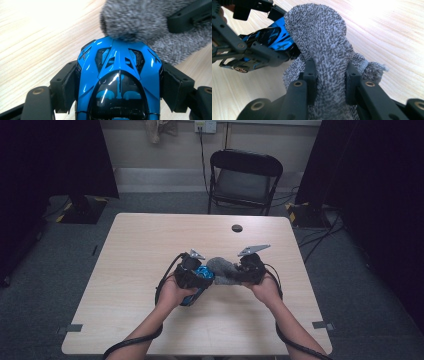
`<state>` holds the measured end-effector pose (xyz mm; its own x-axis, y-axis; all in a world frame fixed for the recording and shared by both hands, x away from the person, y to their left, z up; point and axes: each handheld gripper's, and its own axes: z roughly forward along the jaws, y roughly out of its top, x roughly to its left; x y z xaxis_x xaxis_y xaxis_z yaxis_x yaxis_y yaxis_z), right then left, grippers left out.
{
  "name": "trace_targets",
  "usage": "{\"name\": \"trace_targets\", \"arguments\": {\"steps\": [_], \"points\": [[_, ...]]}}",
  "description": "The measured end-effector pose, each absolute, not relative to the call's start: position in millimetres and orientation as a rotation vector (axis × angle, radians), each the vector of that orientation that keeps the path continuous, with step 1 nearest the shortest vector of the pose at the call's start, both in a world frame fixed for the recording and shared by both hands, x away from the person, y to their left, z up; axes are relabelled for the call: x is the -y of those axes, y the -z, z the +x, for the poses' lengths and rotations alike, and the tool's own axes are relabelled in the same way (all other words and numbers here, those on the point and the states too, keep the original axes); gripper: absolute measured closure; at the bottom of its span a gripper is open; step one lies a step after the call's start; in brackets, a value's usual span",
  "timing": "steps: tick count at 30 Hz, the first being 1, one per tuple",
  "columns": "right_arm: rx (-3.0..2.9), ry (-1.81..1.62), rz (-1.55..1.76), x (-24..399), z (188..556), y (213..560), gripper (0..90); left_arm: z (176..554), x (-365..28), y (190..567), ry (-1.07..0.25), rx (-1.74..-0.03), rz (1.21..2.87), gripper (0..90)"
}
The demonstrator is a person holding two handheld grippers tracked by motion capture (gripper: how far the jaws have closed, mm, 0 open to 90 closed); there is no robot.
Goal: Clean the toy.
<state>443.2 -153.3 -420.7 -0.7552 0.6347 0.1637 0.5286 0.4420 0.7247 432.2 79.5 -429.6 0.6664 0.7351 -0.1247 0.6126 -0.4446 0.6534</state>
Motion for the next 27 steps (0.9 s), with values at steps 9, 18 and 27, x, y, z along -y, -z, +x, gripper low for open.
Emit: {"name": "trace_targets", "arguments": {"steps": [9, 18, 27], "points": [[-2.582, -1.218, 1.015, 150.8, 438.8, 423.4, 70.4, 438.4, -86.5, 431.8, -0.248, -1.08, 2.17, 24.6], [-2.588, -1.223, 0.996, 153.3, 430.2, 423.1, 70.4, 442.3, -88.8, 431.1, -0.245, -1.095, 2.158, 24.6], [-2.486, -1.22, 1.074, 168.7, 443.0, 411.1, 70.5, 429.1, -76.7, 417.1, -0.237, -0.996, 2.18, 24.6]]}}
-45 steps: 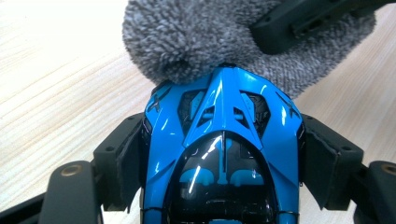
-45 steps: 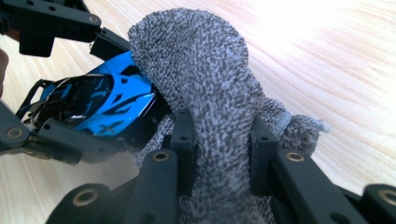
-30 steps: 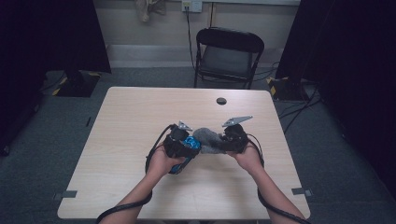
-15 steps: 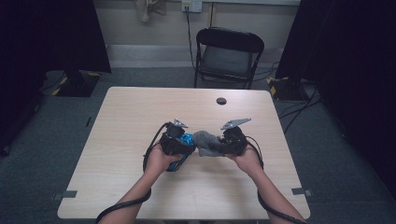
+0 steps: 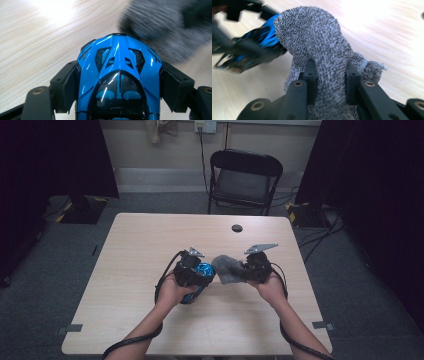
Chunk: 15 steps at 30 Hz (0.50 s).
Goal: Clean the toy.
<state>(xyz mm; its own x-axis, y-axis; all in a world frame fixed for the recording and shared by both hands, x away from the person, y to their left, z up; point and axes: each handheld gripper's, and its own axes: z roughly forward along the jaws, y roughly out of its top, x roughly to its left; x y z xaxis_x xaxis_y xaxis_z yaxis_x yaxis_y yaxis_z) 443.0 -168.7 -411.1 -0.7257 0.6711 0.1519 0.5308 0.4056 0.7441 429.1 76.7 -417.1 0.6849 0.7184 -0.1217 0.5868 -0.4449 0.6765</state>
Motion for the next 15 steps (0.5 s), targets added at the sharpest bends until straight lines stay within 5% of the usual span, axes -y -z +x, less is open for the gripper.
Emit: {"name": "trace_targets", "arguments": {"steps": [15], "points": [[-2.526, -1.218, 1.03, 146.9, 456.9, 405.3, 70.7, 422.4, -70.2, 409.1, -0.215, -0.954, 2.181, 24.6]]}}
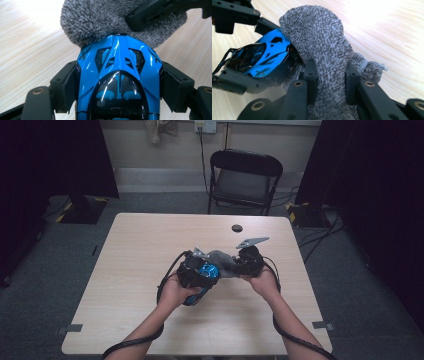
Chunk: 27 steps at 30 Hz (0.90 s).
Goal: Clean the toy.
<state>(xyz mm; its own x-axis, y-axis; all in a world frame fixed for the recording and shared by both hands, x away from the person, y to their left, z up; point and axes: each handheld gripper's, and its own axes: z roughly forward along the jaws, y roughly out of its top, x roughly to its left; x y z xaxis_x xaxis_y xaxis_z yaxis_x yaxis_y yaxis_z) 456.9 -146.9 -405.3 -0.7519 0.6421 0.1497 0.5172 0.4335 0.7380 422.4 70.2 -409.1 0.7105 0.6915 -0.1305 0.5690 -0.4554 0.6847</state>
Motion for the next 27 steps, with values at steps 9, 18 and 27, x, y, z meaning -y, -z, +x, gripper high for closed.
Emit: {"name": "trace_targets", "arguments": {"steps": [9, 18, 27], "points": [[-2.524, -1.171, 1.011, 141.1, 453.9, 406.6, 70.7, 422.6, -71.6, 411.9, -0.207, -0.96, 2.192, 24.6], [-2.536, -1.172, 0.982, 137.4, 457.9, 405.8, 70.7, 419.7, -62.6, 408.4, -0.182, -0.918, 2.198, 24.6], [-2.568, -1.195, 0.932, 135.9, 451.5, 405.7, 70.8, 425.9, -70.7, 412.9, -0.195, -0.956, 2.198, 24.6]]}}
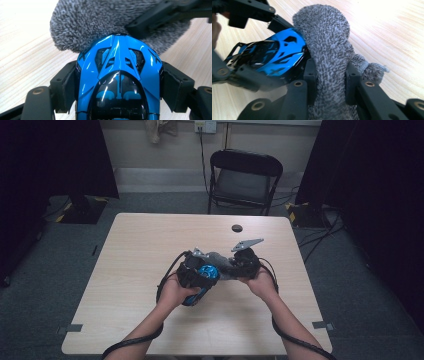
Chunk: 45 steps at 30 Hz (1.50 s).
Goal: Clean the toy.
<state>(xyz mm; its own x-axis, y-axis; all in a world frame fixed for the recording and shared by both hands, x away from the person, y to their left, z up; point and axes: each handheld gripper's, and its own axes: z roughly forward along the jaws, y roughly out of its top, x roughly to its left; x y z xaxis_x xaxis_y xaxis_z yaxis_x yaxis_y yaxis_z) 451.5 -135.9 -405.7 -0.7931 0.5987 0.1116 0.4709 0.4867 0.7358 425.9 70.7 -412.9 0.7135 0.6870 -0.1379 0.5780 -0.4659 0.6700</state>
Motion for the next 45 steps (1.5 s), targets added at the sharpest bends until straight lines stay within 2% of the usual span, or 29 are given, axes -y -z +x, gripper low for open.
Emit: {"name": "trace_targets", "arguments": {"steps": [34, 45], "points": [[-2.588, -1.263, 0.957, 146.7, 434.0, 419.1, 70.6, 448.9, -102.4, 419.1, -0.251, -1.128, 2.153, 24.6], [-2.514, -1.2, 1.042, 154.7, 445.3, 415.4, 70.5, 442.4, -95.7, 399.9, -0.268, -1.062, 2.144, 24.6]]}}
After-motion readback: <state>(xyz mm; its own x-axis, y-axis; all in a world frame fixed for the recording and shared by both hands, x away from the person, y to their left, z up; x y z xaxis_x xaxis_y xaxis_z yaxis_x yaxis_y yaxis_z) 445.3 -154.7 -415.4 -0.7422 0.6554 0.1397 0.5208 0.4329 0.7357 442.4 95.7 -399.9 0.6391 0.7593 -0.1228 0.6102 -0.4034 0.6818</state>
